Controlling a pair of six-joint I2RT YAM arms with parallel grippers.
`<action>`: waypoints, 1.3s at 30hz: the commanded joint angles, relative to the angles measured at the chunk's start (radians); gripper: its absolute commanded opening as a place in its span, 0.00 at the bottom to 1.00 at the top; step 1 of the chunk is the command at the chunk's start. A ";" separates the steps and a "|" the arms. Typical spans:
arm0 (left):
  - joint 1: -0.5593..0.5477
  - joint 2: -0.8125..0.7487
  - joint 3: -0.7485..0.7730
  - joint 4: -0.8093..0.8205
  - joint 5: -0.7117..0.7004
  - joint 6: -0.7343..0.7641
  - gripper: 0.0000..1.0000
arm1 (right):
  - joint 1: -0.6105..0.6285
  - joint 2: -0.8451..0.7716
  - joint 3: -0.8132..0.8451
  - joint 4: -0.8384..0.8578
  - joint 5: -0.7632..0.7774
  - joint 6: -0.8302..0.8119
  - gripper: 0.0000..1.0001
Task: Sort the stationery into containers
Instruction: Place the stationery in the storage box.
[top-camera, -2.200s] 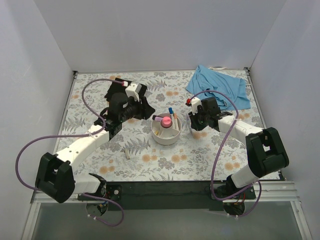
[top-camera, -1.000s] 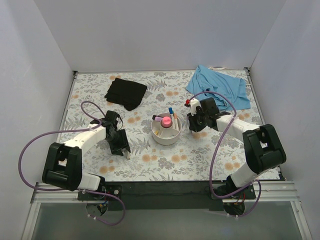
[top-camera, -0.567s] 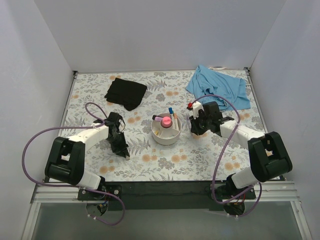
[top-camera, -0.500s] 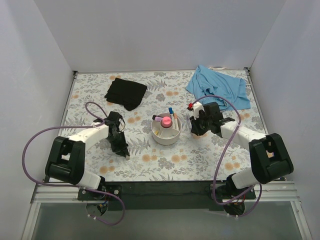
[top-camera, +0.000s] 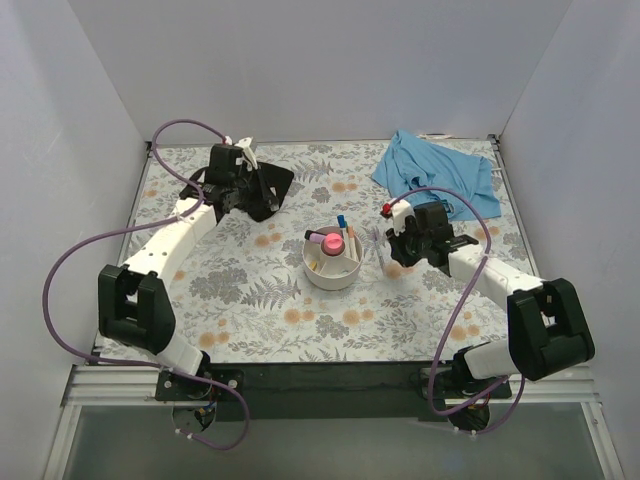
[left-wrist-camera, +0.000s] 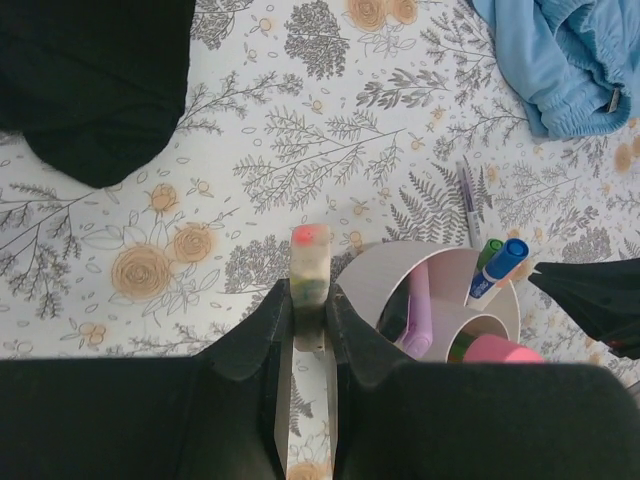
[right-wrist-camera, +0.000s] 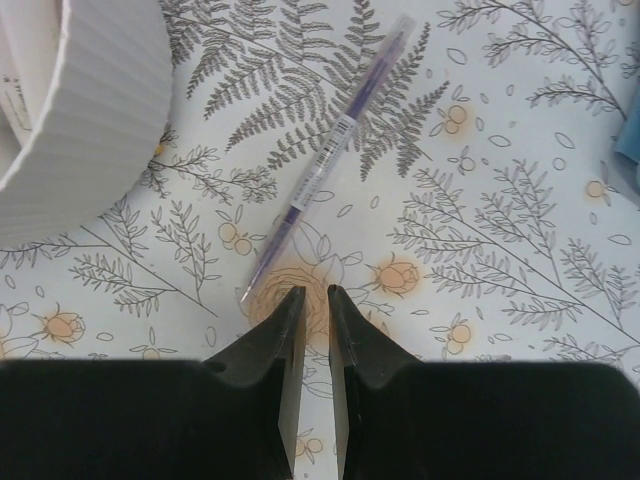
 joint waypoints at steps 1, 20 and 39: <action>-0.018 -0.027 -0.083 0.185 0.026 -0.015 0.00 | -0.031 -0.047 0.043 -0.001 0.050 -0.016 0.23; -0.131 -0.262 -0.646 1.003 0.185 0.133 0.00 | -0.058 -0.053 0.008 -0.003 0.041 -0.003 0.23; -0.243 -0.252 -0.652 0.937 0.164 0.036 0.00 | -0.074 -0.080 -0.038 0.000 0.036 -0.003 0.24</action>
